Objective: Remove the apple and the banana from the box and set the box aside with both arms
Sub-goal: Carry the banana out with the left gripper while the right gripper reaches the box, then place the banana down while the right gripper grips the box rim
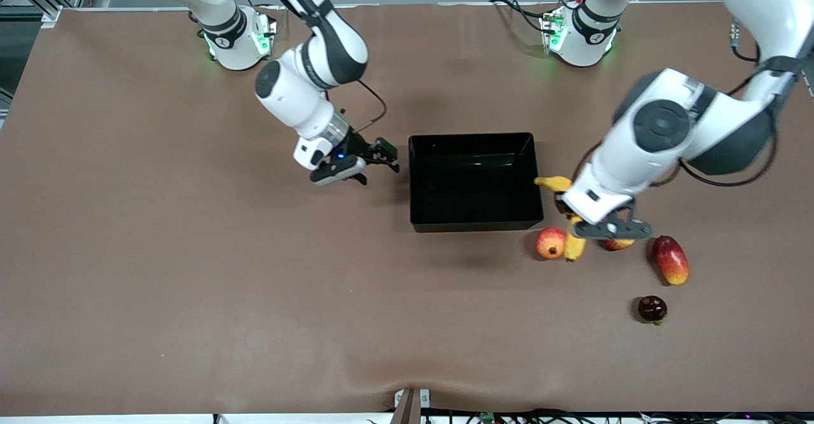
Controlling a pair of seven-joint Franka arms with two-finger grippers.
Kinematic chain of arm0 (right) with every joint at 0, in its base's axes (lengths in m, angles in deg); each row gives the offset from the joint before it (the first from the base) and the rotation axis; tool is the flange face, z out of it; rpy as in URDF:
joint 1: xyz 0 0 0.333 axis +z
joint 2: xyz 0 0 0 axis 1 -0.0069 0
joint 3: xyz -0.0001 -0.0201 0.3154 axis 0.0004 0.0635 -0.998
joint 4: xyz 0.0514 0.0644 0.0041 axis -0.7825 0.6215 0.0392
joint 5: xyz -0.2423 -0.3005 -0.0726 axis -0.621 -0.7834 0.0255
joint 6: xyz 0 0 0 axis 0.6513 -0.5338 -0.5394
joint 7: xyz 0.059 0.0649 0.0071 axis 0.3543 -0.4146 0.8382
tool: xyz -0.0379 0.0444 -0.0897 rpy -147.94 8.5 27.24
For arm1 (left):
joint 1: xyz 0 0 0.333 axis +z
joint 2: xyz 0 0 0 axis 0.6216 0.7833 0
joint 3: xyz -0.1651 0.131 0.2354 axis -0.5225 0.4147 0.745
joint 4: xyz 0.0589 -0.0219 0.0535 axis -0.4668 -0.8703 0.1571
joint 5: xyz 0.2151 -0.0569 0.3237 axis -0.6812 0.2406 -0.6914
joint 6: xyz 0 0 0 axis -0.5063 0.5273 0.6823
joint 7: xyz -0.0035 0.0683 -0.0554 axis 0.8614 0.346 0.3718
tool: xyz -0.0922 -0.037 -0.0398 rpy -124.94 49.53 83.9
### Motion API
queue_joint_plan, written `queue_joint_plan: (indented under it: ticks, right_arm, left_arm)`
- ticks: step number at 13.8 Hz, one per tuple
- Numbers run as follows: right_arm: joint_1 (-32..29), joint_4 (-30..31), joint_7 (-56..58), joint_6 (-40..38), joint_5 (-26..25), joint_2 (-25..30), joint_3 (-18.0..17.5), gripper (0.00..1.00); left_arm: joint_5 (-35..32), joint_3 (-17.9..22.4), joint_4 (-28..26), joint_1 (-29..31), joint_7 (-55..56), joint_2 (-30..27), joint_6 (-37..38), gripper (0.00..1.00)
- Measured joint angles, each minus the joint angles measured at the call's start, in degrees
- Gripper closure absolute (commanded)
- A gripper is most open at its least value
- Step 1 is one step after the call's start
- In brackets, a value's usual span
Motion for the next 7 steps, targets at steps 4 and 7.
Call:
queue_joint_plan:
  ticks: [4,7]
  right_arm:
    - [2.6,-10.0,-5.7,0.9,0.1,-12.8,0.1,0.00]
    - [3.4,-11.8,-6.6,1.5,0.1,-15.4,0.2,0.91]
  left_arm:
    - [0.0,6.5,5.5,-0.4,-11.0,4.7,-0.9,1.00]
    - [0.0,13.7,10.0,-3.9,-17.4,8.3,-5.4,1.00]
